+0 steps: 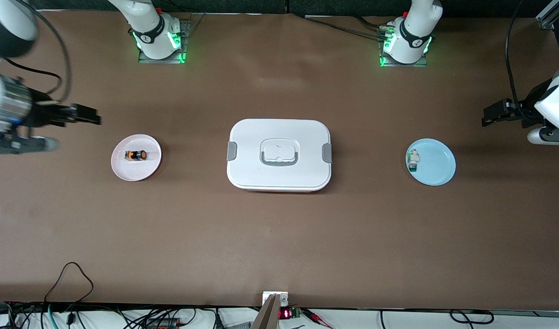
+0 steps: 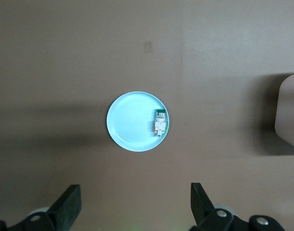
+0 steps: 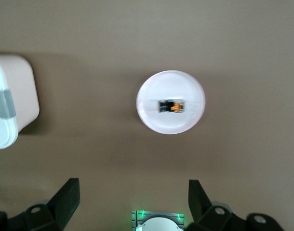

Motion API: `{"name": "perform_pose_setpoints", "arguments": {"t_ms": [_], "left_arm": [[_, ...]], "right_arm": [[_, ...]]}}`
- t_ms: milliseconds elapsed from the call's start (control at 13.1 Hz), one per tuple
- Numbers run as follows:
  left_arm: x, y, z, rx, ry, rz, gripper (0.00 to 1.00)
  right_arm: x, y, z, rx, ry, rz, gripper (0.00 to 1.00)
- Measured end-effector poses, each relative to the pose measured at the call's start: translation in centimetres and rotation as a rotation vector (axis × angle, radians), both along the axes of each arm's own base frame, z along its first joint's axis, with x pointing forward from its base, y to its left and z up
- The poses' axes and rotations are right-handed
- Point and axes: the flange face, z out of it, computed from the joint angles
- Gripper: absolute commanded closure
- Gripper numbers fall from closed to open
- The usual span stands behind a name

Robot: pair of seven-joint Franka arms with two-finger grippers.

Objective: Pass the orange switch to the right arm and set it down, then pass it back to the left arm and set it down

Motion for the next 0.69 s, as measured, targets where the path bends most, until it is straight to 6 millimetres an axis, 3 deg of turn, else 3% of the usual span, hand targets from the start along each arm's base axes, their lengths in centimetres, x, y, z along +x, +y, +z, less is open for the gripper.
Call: {"name": "perform_pose_setpoints", "arguments": {"t_ms": [229, 381, 686], "left_arm": [[-0.7, -1.7, -0.1, 0.003, 0.043, 0.013, 0.0], [-0.8, -2.5, 0.1, 0.003, 0.041, 0.009, 0.0], [-0.8, -2.0, 0.1, 0.002, 0.029, 0.017, 0.0]], "right_arm": [[-0.3, -6.8, 0.7, -0.056, -0.017, -0.062, 0.0], [-0.5, -7.7, 0.9, -0.096, -0.017, -0.063, 0.0], [-2.5, -7.3, 0.1, -0.102, -0.094, -0.053, 0.0]]}}
